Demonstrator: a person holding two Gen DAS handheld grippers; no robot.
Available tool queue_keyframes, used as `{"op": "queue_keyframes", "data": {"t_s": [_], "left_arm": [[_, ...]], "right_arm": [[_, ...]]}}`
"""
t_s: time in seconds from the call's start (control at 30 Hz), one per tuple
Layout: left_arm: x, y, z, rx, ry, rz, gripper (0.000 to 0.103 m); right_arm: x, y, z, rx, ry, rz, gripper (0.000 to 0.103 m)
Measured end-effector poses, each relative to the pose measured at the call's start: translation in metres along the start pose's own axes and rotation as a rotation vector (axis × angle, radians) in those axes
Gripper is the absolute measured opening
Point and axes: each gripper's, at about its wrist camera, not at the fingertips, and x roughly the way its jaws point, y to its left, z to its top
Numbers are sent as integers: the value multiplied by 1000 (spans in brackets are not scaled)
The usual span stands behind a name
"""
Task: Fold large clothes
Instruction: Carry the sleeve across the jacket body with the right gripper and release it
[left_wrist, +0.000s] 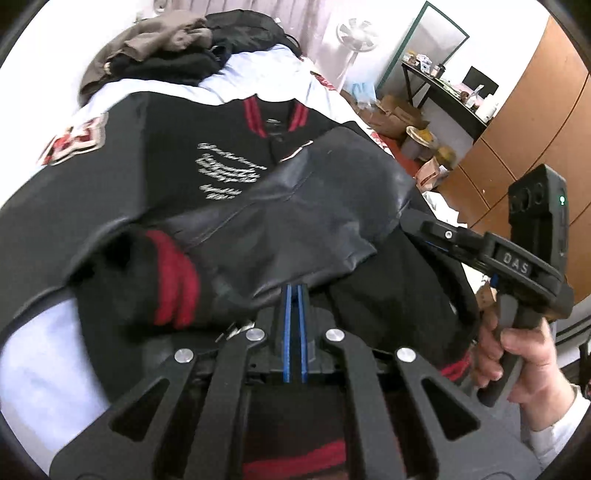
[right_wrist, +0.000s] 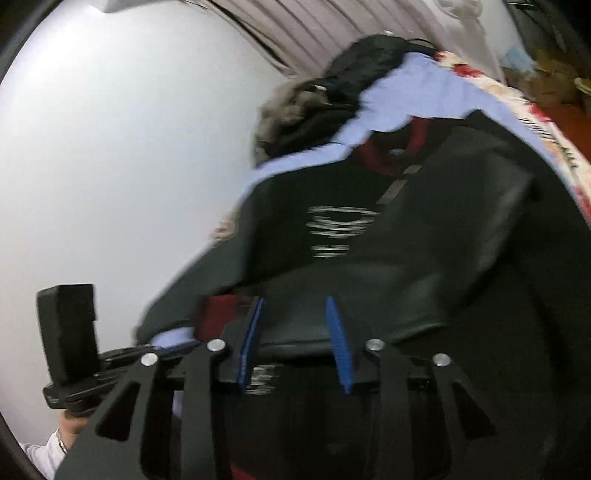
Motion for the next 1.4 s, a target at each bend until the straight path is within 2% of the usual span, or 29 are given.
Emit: {"op": "queue_keyframes", "data": {"t_s": [0.07,0.13,0.2,0.23,0.33,0.4,0.53,0.6,0.67,0.73,0.8,0.93,1.03,1.13,1.3,1.4], "left_arm": [[24,-5,4,17,3,20,3],[50,-4,2,18,11,50,3],[67,0,-2,32,21,87,3],[77,4,-4,46,29,106,3],[87,14,-3,68,36,99,3],[94,16,5,84,36,114,3],[111,20,12,80,52,137,3],[114,26,9,52,58,125,3],[115,34,7,2,64,98,3],[115,40,6,-33,70,70,3],[115,40,6,-38,75,70,3],[114,30,6,1,78,118,3],[115,35,8,-24,86,103,3],[116,38,9,-32,90,90,3],[118,37,10,-24,93,97,3],[118,39,10,-31,93,89,3]], "right_arm": [[7,-21,17,-20,-1,-122,27],[19,-48,35,-25,8,-293,14],[36,-85,47,51,48,-355,5],[45,-105,52,96,75,-364,0],[83,-141,59,111,178,-364,0],[100,-148,57,93,225,-383,0],[120,-154,61,134,251,-387,0],[114,-140,67,148,228,-385,0],[93,-119,75,168,133,-278,0],[79,-84,93,97,40,-238,0],[84,-74,112,54,-5,-276,0],[123,-121,141,137,34,-412,0],[148,-161,134,225,77,-472,0],[171,-180,120,240,104,-520,0],[179,-168,122,184,151,-600,0],[157,-145,119,140,108,-619,1]]}}
